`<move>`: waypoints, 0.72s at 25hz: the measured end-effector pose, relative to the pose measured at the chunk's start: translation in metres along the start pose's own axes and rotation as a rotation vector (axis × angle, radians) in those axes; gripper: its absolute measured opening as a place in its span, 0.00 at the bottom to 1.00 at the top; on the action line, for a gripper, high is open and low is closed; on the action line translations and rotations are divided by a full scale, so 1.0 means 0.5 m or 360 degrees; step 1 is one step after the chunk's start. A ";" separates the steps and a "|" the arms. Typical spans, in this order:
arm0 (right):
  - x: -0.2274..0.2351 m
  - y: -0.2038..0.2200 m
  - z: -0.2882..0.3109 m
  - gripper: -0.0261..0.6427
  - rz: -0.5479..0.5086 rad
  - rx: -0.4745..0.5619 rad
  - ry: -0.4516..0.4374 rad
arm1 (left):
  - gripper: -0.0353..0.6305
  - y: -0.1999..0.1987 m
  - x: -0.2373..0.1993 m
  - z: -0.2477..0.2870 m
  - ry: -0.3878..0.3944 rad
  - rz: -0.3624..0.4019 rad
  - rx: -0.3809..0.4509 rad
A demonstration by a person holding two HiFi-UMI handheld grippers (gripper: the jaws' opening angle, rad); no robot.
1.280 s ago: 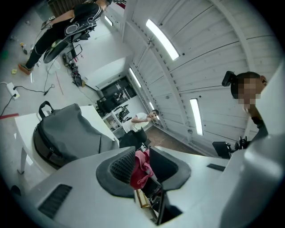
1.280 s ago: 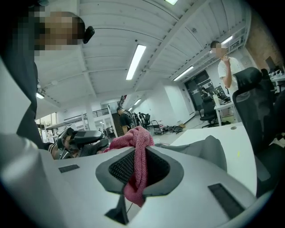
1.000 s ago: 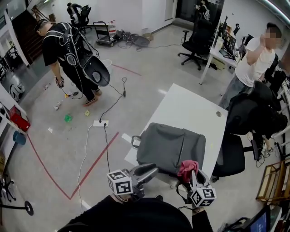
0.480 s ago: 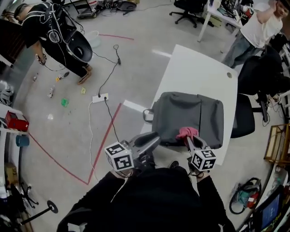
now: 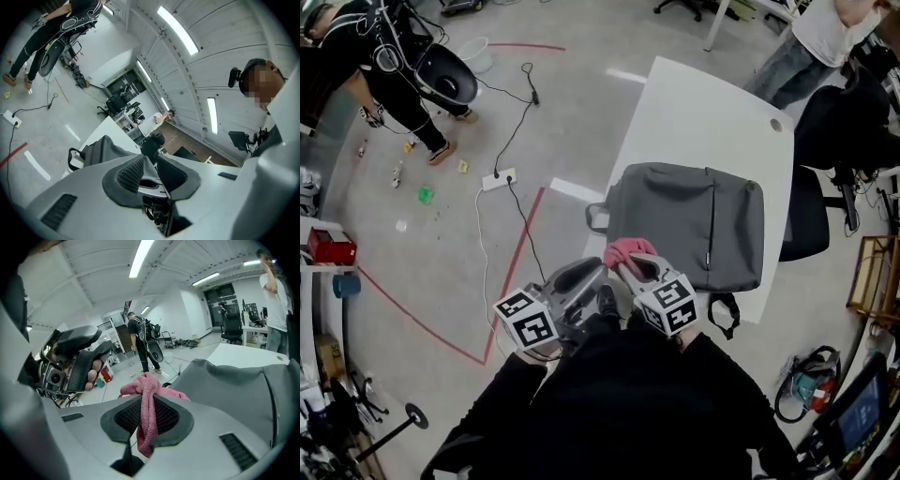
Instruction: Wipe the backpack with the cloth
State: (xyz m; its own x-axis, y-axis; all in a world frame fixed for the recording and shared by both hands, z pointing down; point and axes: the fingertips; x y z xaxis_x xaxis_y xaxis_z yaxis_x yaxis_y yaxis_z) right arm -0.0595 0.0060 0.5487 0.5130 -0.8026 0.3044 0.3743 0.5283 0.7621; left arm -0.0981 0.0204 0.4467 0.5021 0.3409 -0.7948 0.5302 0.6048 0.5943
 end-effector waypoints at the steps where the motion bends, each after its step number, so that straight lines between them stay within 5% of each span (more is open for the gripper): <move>1: 0.011 0.004 -0.008 0.13 0.0000 -0.0009 0.0004 | 0.20 0.001 0.005 0.011 -0.0002 0.0008 -0.0001; 10: 0.234 0.127 -0.231 0.13 0.0249 -0.0145 0.0316 | 0.20 0.054 0.114 0.197 0.0129 0.0055 -0.0124; 18: 0.448 0.098 -0.548 0.13 0.0460 0.0330 0.0811 | 0.20 0.099 0.163 0.302 0.0167 0.0059 -0.0192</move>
State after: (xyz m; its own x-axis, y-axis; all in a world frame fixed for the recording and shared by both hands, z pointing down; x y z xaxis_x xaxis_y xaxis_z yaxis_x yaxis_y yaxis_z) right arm 0.2855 -0.0722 0.4976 0.8946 -0.3750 0.2432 0.0333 0.5985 0.8004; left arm 0.0722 -0.0306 0.4297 0.4424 0.4340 -0.7848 0.4235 0.6703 0.6094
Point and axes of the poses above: the fingertips, and each gripper's own axes: z forward along the fingers, x to its right, y out of its underside, and after that the axes turned 2 degrees about -x, right-handed
